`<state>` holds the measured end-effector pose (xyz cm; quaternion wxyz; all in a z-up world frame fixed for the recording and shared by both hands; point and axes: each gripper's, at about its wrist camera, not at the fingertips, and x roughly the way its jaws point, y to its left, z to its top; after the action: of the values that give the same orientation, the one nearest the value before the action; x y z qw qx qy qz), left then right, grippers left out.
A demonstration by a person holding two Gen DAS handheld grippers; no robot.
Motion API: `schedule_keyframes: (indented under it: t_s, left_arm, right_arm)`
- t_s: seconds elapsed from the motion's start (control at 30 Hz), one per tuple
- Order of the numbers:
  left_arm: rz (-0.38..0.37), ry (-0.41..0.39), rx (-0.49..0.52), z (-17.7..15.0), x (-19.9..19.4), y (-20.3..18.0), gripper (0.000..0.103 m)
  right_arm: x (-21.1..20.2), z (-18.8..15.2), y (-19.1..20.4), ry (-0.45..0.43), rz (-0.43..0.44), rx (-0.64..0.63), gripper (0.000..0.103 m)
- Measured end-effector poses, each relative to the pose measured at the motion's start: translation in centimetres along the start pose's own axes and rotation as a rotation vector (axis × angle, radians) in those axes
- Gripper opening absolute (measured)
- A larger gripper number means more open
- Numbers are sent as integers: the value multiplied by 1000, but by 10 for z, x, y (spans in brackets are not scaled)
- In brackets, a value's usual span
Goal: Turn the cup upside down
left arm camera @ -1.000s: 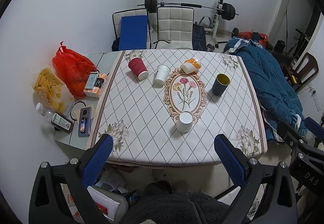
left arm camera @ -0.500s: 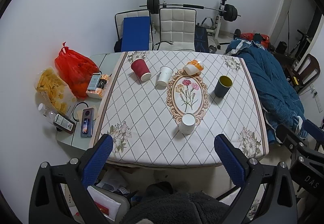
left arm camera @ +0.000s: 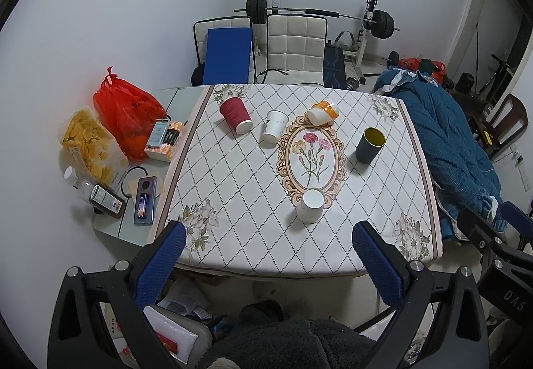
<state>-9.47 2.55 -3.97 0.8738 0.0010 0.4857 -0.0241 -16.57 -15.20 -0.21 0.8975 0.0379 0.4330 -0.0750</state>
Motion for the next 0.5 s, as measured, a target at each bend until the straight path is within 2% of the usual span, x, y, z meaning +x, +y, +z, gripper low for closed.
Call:
schedule_keyframes:
  t_s: [0.5]
  left_arm:
    - [2, 6, -6, -5, 0, 1, 103]
  right_arm:
    - [-2, 2, -2, 5, 7, -11, 98]
